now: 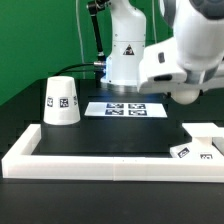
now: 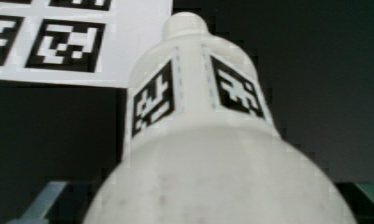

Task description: Assemble lamp

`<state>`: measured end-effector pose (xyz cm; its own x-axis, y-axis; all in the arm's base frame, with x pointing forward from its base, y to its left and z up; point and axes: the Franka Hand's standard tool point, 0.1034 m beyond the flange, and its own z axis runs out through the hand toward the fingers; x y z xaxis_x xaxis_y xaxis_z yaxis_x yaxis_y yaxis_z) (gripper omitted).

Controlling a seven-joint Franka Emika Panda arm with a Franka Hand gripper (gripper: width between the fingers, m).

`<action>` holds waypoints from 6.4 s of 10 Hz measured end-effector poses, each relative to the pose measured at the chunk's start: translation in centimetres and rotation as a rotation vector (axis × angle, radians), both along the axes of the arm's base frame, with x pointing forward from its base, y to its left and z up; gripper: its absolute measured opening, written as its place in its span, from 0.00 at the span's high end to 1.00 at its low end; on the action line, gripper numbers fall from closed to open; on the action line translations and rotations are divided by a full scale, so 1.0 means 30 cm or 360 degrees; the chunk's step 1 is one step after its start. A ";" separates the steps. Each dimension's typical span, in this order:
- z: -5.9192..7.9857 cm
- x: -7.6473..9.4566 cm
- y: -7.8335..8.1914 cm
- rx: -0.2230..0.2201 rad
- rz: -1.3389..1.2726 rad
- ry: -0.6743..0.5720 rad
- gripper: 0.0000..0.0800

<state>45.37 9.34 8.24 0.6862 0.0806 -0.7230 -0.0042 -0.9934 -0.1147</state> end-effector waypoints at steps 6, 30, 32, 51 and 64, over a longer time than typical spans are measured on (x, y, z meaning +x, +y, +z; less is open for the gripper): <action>-0.001 0.066 -0.007 -0.0003 -0.0034 -0.0385 0.28; 0.267 0.521 -0.037 0.0010 -0.0086 -0.1857 0.28; 0.262 0.554 -0.029 0.0016 -0.0083 -0.1869 0.28; 0.169 0.542 0.005 0.0017 -0.0064 -0.1899 0.28; 0.118 0.519 0.022 0.0016 -0.0048 -0.1932 0.28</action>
Offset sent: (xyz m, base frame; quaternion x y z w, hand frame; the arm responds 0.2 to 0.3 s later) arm 0.0000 0.0000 0.0000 0.0000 0.0650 0.0000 0.9979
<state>60.95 10.01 11.79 0.9182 0.0550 0.3923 0.0885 -0.9938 -0.0677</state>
